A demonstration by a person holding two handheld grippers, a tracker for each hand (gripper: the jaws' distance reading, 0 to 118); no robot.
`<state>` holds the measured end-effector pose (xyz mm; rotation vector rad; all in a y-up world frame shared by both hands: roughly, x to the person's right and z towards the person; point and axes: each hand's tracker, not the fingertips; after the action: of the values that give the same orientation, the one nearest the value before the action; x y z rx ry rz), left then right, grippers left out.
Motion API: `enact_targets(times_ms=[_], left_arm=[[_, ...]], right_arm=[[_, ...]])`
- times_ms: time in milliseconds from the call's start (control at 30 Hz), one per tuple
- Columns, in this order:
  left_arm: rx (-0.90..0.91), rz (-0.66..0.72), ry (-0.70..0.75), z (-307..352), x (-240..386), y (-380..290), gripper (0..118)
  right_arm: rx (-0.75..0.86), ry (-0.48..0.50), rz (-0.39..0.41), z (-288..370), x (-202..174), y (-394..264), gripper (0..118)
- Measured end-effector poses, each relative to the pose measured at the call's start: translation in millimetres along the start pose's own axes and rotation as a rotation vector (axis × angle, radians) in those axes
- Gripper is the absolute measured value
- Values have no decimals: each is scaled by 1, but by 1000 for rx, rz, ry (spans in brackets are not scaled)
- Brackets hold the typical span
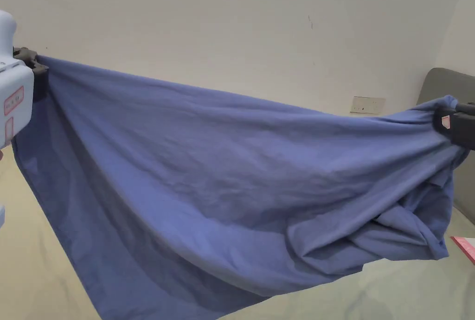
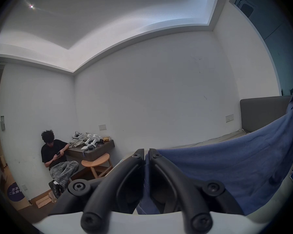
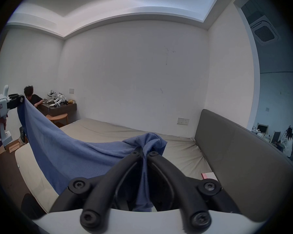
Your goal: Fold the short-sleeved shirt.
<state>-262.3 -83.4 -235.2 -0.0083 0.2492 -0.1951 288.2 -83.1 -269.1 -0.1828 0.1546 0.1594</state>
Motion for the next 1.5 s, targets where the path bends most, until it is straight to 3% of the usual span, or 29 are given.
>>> enact_targets(times_ms=[400,633,767,1033,1267,1500], left_arm=[[-33,-48,-3,-68,5,5,4],[-65,-91,7,-143,20,6,4],[-24,-199,47,-186,40,7,4],[-46,-185,66,-278,54,-5,4],[-149,-232,52,-295,71,-87,4],[-436,-305,-57,-244,89,-242,4]], right_arm=[[-44,-2,62,-63,-4,13,5],[-97,-9,110,-145,-14,18,5],[-104,-41,154,-201,-17,16,5],[-105,-64,181,-300,-29,-5,5],[-203,-18,276,-345,-57,-86,5],[-351,44,410,-335,-85,-222,5]])
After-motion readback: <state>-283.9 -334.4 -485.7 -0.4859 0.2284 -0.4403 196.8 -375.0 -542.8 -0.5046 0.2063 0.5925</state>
